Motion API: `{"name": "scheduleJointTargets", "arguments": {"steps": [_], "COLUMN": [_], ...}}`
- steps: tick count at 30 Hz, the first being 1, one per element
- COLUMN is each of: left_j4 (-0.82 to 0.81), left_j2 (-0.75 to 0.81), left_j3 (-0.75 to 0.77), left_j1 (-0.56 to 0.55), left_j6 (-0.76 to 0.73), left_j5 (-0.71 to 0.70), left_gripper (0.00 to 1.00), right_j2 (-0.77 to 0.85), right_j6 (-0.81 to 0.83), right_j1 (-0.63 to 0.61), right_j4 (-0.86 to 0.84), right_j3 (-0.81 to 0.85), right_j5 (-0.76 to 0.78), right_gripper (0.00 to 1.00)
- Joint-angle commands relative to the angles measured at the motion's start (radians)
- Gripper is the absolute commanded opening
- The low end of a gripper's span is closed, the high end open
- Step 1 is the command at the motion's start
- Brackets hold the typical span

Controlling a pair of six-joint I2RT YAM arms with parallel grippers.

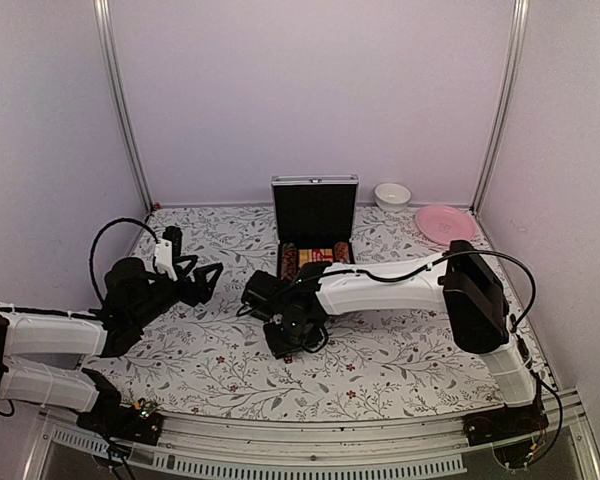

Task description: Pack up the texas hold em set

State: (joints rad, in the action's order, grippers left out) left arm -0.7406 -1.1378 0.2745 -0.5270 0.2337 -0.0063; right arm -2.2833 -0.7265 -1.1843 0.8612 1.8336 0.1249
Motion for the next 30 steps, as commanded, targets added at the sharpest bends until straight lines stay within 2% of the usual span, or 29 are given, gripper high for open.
{"name": "scheduleJointTargets", "arguments": {"steps": [1,15,23,25,30], "left_j4": [0.0,0.002,0.001,0.002,0.003], "left_j2": [0.016,0.013,0.014,0.015,0.016], "left_j3": [-0.015,-0.015,-0.016,-0.015,-0.016], "left_j1": [0.011,0.012,0.012,0.012,0.012], "left_j6": [0.0,-0.002,-0.002,-0.002,-0.003], "left_j5": [-0.001,-0.003,-0.003,-0.002,-0.004], "left_gripper": [0.8,0.8,0.8,0.8,0.8], "right_j2": [-0.026,-0.042,-0.038,-0.032,-0.008], "right_j6": [0.003,0.017,0.016,0.013,0.013], "right_j1": [0.002,0.002,0.002,0.002,0.004], "right_j4": [0.027,0.032,0.043,0.04,0.046], "right_j3": [0.058,0.066,0.062,0.064,0.067], "right_j5": [0.033,0.023,0.021,0.023,0.044], "right_gripper": [0.43,0.25,0.2,0.15,0.14]}}
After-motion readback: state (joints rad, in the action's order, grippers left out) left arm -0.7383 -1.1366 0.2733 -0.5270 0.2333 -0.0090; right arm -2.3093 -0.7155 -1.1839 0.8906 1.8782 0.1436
